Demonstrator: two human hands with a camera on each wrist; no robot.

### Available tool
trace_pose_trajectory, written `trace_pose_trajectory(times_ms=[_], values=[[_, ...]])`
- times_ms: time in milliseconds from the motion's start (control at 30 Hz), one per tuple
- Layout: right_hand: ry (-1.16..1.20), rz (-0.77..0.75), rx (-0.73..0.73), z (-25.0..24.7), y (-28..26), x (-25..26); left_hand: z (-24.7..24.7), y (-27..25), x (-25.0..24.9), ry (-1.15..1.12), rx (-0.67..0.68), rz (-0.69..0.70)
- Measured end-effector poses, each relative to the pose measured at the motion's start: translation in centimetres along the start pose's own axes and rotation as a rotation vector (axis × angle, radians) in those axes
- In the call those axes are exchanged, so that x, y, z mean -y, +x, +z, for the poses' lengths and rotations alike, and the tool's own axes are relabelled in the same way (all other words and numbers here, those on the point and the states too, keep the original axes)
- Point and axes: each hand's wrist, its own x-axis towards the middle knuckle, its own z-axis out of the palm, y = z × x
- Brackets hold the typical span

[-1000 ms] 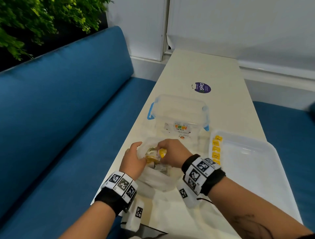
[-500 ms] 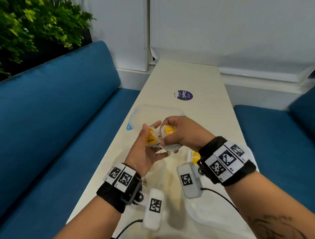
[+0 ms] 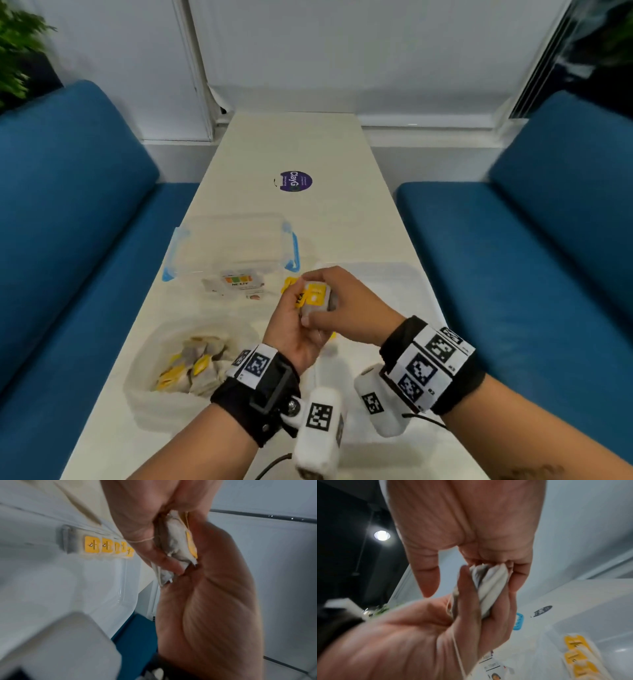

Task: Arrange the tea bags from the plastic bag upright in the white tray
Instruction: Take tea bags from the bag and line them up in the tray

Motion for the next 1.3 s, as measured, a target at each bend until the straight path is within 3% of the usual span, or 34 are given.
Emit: trace_pose_trajectory(times_ms=[100,200,400,633,800,900,1033,1300], values=[[0.107,0.018,-0.12,-1.4,-0.3,-1.3,0.2,0.7,0.2,0.006,-0.02,-0.029],[0.022,0.005,-0.266,-1.7,-0.5,-2.2,0.2,1.3,0.9,0.022,-0.004,-0.047],[-0.107,-0.1,-0.349,-0.6,-0.7,-2.8,-0.1,1.5,1.7,-0.014,0.024,-0.025],[0.102,-0.104,-0.237,-1.1,-1.3,-1.4,-0.6,1.2,0.8,-0.062,0.033,0.027],[0.454,-0.026,-0.062,-3.4,-1.4,-0.8,-1.3,1.2,0.2,-0.031,-0.023,0.061],[0.135,0.05,-0.156,-4.1,-0.8,-2.4,-1.7,0.7,-0.4,-0.032,-0.067,0.103],[0.041,0.172,-0.165,-4.0,-0.3,-3.6,-2.6,0.0,-1.5,-0.049,-0.087,0.14],[-0.23,0.434,0.185,-0.6,2.1,-5.9,-3.5,-0.9,-2.5,-0.038,-0.084,0.163]])
